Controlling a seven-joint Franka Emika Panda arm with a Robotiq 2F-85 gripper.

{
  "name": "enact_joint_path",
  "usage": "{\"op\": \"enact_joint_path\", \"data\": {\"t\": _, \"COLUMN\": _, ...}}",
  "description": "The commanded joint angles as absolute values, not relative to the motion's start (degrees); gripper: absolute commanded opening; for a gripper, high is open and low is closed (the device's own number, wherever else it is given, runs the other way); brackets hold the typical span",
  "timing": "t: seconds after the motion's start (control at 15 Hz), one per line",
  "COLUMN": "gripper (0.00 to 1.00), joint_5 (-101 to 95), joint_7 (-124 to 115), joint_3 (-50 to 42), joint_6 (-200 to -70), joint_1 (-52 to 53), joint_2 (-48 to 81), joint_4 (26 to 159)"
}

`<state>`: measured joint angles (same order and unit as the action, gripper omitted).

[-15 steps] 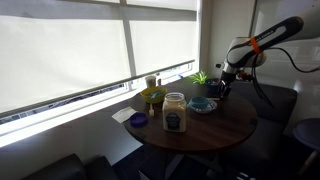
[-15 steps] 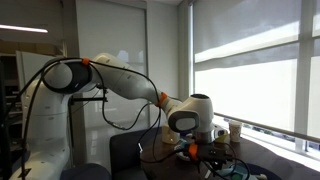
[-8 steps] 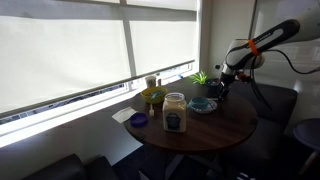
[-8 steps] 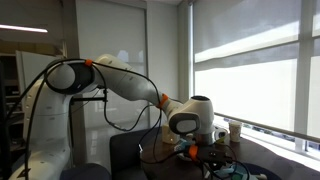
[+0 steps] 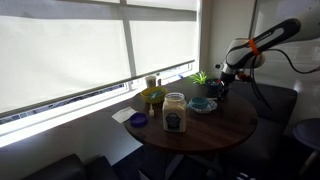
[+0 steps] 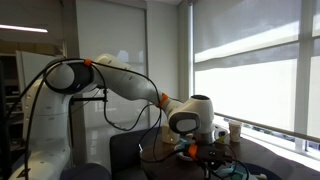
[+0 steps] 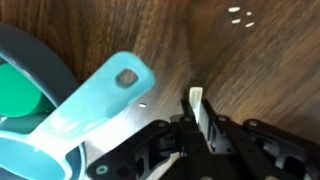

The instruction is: Put the spoon in the open bottle

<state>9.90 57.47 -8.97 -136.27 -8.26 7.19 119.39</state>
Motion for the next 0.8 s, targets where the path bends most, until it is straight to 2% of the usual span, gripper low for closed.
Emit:
{"op": "enact_joint_path", "data": {"t": 0.0, "gripper": 0.03, "joint_5": 12.4, "joint_7": 58.2, "joint_3": -7.8, "joint_6": -132.4, "joint_1": -9.7, "joint_2": 2.4, "joint_4": 119.6}}
{"op": "enact_joint_path", "data": {"t": 0.4, "gripper": 0.03, "joint_5": 0.9, "joint_7": 48.8, "joint_3": -10.1, "joint_6": -116.0, "joint_1": -9.6, "joint_2": -7.3, "joint_4": 116.5}}
{"op": "enact_joint_path", "data": {"t": 0.73, "gripper": 0.03, "joint_5": 2.3, "joint_7": 58.3, "joint_3": -10.8, "joint_6": -91.6, "joint_1": -7.4, "joint_2": -11.8, "joint_4": 111.4}}
